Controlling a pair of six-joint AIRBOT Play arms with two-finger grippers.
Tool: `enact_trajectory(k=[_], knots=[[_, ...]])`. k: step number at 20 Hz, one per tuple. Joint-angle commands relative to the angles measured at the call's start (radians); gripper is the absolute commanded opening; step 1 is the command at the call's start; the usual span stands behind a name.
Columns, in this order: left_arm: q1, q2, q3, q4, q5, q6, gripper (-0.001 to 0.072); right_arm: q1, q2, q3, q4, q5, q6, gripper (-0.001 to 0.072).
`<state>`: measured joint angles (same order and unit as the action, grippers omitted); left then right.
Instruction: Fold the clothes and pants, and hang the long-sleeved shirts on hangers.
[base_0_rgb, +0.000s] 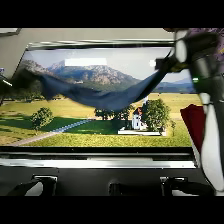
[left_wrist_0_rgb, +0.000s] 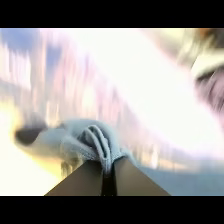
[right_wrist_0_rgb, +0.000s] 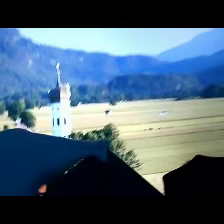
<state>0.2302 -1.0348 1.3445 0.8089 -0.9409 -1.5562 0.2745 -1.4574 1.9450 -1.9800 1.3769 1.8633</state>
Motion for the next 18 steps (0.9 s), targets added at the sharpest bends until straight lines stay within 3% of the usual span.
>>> enact_trajectory(k=[1, 4, 10, 13, 18], knots=[[0.124, 0.027, 0.461, 0.210, -0.193, -0.135, 0.0016, 0.000, 0.150, 0.057, -0.151, 0.023, 0.003, 0.0030], [0.168, 0.080, 0.694, 0.372, -0.321, -0.224, 0.0016, 0.000, 0.313, 0.056, -0.169, 0.099, -0.005, 0.0030], [0.174, 0.277, 0.717, 0.622, -0.415, -0.315, 0.0016, 0.000, 0.570, 0.056, -0.107, 0.108, -0.034, 0.0030], [0.174, 0.267, 0.682, 0.614, -0.443, -0.314, 0.0016, 0.000, 0.567, 0.055, -0.017, 0.119, -0.034, 0.0031], [0.156, 0.146, 0.400, 0.406, -0.465, -0.241, 0.0016, 0.000, 0.340, 0.055, 0.124, 0.118, 0.011, 0.0031]])
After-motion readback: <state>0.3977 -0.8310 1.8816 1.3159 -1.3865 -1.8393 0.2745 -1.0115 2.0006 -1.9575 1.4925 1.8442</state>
